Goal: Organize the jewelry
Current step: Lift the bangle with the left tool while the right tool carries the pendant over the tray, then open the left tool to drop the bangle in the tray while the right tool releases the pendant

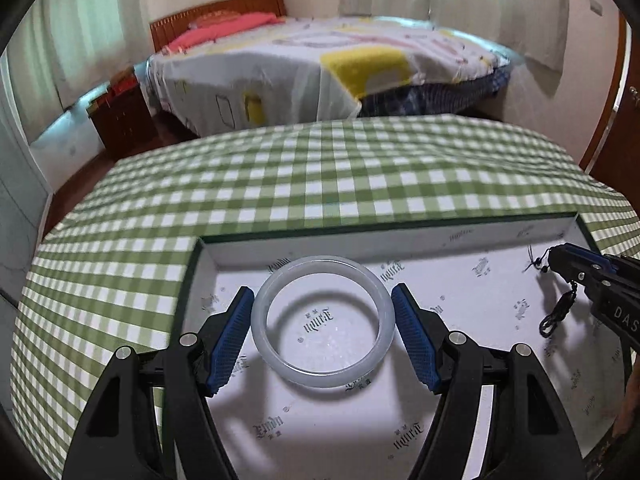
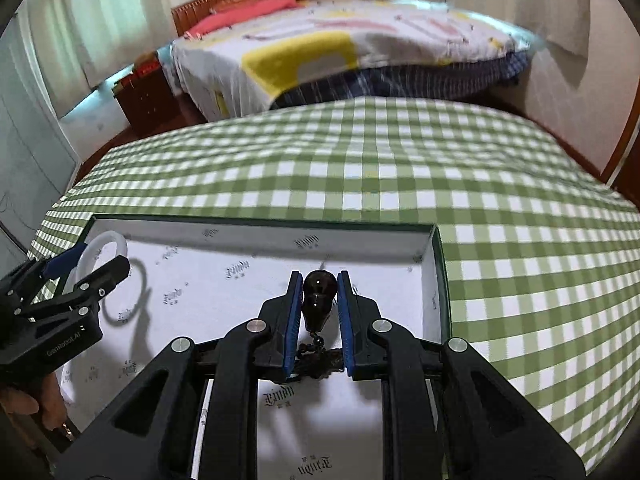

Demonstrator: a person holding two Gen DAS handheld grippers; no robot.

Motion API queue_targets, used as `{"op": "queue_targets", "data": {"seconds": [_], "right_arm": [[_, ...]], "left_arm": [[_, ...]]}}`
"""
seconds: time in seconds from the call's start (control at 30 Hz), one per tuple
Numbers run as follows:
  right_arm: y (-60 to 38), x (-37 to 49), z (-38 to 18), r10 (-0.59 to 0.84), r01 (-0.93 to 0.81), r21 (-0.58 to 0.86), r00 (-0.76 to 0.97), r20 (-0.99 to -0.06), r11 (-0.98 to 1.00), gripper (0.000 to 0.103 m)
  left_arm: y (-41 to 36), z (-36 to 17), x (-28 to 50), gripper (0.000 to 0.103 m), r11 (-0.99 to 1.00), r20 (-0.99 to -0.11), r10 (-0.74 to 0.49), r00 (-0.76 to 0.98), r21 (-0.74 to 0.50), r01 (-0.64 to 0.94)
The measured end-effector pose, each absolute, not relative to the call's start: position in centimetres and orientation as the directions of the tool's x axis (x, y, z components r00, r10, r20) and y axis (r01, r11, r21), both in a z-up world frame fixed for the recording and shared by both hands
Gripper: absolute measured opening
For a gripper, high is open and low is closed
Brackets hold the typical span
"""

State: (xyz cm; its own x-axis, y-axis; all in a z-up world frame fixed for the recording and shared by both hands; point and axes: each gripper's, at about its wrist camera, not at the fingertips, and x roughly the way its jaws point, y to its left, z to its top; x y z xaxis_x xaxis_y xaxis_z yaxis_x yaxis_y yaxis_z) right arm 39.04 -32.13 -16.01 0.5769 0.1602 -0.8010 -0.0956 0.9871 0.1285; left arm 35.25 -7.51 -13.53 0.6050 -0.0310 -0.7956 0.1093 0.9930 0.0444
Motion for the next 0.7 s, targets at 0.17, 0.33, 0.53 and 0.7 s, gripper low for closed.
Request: {"op": "queue_targets", "data": {"seconds": [0.17, 0.33, 0.53, 0.7], "right_arm": [[-31.9, 39.3, -16.5, 0.160, -0.099, 0.126, 0.539, -0.827, 0.987, 0.018], [-31.8, 39.2, -16.3, 0.147, -0.097, 0.112, 0.547, -0.824, 0.989, 0.029], [-32.0, 38.6, -15.5, 0.137, -0.093, 0.101, 0.596, -0.791, 0.991, 0.045], [-32.0, 36.1, -13.5, 0.129, -0.089, 0.093, 0.683, -0.719, 0.992, 0.048]], "left_arm": [[-7.0, -14.6, 36.0, 0.068, 0.994, -0.853, -0.053, 0.520, 0.003, 0.105], [-7.2, -15.2, 36.3, 0.069, 0.994, -0.873, -0.055, 0.484, -0.004, 0.106], [-7.0, -15.1, 36.4, 0.075, 0.996, -0.868, -0.054, 0.494, -0.013, 0.087], [-5.8, -12.8, 34.4, 0.076, 0.995, -0.785, -0.100, 0.612, -0.077, 0.064]]}}
